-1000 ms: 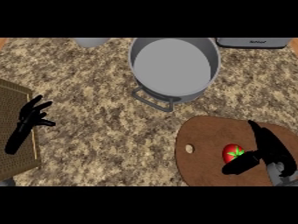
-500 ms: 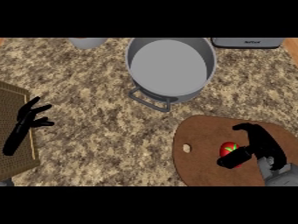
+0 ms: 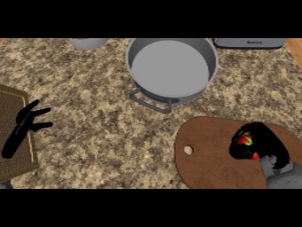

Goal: Pick the tomato from the cutting board and place it in the pot

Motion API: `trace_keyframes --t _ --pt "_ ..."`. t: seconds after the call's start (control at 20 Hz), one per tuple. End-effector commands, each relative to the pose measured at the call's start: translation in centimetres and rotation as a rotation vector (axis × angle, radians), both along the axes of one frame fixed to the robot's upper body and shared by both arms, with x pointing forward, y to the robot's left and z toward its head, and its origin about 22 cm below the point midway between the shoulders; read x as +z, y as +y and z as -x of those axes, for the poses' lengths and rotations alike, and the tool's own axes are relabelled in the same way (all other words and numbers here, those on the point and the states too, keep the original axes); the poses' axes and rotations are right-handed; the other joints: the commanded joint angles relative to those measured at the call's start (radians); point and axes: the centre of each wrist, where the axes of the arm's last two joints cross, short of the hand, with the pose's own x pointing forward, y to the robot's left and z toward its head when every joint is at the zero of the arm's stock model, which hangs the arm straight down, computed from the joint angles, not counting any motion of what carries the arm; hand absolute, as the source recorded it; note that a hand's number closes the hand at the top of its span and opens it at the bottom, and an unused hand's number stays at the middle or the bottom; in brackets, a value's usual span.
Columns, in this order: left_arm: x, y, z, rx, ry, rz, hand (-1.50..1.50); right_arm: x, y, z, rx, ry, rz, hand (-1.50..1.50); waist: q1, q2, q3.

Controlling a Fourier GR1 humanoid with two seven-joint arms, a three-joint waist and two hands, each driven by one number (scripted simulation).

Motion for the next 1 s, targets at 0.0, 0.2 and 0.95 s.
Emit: trace_keyframes --t 0.0,0.2,0.95 --pt "-0.8 -0.8 0.1 -0.018 -0.085 -0.016 0.0 -0.6 1.3 0.3 -0.091 0.132 0.03 1.5 0.0 0.007 0.011" --pt "0.5 -2.8 -0.8 -0.088 -0.097 0.004 0.0 2.0 10.8 -0.7 0.336 -0.062 0.043 1.5 0.08 0.016 0.009" --pt "2.3 -2.7 -2.3 -0.092 -0.093 -0.016 0.0 12.7 28.5 -3.7 0.614 -0.768 0.468 1.5 0.085 0.009 0.007"
